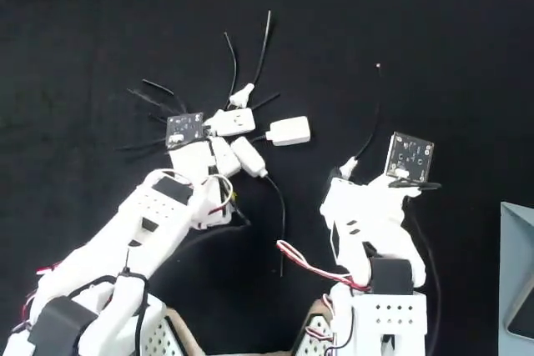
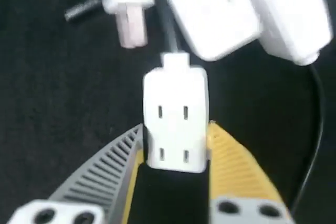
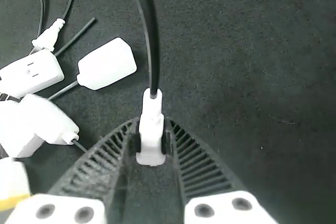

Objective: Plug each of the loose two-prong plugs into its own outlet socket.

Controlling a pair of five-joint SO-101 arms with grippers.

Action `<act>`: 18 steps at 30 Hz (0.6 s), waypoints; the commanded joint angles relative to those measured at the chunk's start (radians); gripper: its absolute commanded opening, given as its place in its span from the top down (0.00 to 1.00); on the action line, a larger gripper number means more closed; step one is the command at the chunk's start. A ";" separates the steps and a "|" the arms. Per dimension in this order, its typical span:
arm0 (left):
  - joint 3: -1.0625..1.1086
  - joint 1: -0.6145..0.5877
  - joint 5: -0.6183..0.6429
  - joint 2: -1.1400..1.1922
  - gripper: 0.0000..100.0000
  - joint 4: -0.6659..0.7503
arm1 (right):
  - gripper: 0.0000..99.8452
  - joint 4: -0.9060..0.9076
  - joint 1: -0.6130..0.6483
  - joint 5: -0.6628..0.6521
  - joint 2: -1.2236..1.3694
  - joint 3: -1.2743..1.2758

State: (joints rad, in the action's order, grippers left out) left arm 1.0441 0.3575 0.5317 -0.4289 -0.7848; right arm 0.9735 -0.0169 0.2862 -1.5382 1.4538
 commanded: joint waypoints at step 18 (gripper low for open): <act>-0.325 -0.004 -0.796 -0.281 0.97 -0.410 | 0.99 -0.017 -0.008 0.005 -0.010 -0.005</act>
State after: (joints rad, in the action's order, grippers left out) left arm 0.8416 0.3529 -0.1741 -0.5332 -1.0978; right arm 0.9735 -0.0169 0.2862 -1.5382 1.4538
